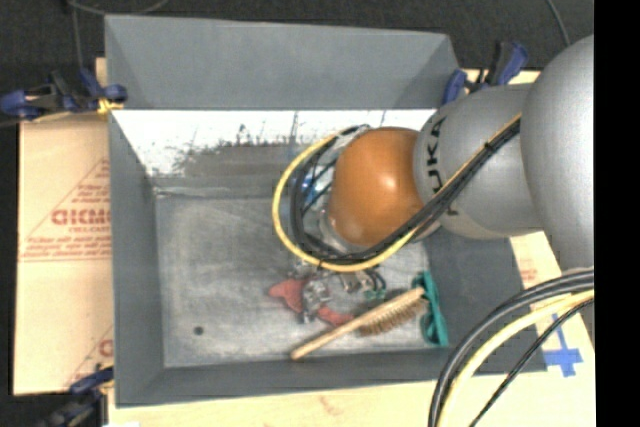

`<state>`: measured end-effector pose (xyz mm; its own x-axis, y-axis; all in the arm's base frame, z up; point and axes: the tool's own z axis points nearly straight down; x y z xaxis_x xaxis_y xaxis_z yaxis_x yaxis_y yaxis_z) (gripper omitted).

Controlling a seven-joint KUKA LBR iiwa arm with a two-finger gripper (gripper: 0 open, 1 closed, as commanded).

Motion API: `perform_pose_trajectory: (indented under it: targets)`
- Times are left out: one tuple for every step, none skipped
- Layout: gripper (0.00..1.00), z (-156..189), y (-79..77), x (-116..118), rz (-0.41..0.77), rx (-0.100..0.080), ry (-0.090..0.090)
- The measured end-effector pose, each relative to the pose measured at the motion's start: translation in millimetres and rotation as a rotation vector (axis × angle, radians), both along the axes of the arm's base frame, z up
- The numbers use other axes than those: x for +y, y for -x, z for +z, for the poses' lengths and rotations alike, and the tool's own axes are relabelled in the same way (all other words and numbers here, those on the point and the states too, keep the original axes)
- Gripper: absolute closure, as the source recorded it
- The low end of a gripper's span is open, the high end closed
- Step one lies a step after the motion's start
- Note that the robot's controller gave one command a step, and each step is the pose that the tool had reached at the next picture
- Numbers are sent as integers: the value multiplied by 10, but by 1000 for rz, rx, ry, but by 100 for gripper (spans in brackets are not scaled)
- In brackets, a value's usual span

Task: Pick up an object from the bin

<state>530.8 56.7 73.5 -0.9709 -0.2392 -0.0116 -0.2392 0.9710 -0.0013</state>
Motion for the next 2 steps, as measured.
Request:
perform_pose_trajectory:
  targets:
    - [100, 0, 0, 0, -1, 0, 0]
    - [100, 1367, 13, 93, -34, 8, 0]
